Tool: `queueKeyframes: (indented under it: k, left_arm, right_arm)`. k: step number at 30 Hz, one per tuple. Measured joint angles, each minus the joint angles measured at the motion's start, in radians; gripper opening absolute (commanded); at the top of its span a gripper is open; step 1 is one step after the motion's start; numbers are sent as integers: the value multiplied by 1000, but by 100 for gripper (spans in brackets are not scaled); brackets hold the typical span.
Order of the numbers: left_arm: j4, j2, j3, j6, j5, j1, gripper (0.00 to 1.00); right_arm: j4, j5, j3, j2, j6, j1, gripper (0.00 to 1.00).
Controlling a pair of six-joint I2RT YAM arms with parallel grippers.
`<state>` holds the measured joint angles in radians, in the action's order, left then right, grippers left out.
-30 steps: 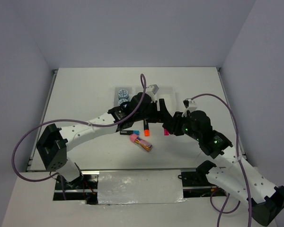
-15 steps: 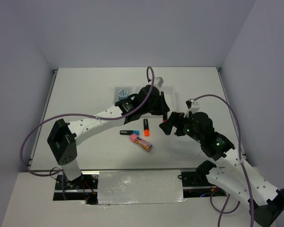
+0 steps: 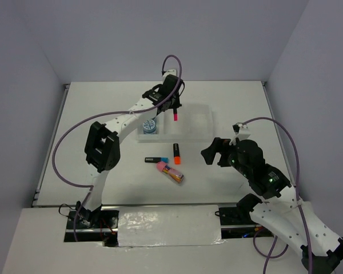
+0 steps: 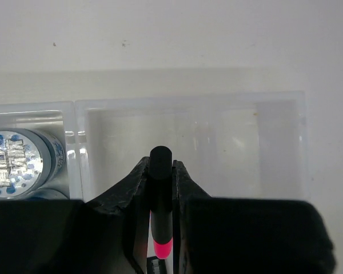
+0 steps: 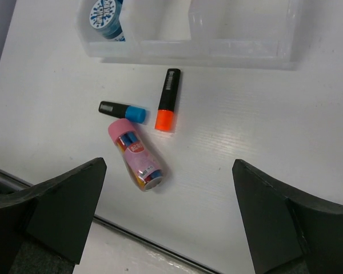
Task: Sort the stationery into containers
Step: Place the pen in the storage box, then pick up the pen from the center of the board.
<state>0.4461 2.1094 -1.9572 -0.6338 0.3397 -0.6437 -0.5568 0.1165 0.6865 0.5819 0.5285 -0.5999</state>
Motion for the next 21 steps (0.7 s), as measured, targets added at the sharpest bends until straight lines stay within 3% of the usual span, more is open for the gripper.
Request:
queueKeyframes:
  k: [6, 13, 21]
  left_arm:
    - [19, 82, -34, 32, -9, 18, 41]
    - [15, 106, -17, 25, -31, 18, 82]
    - [68, 45, 49, -8, 27, -14, 79]
  right_arm:
    - [0, -1, 0, 23, -18, 0, 100]
    - [0, -2, 0, 33, -32, 0, 100]
    - [0, 0, 0, 31, -35, 0, 100]
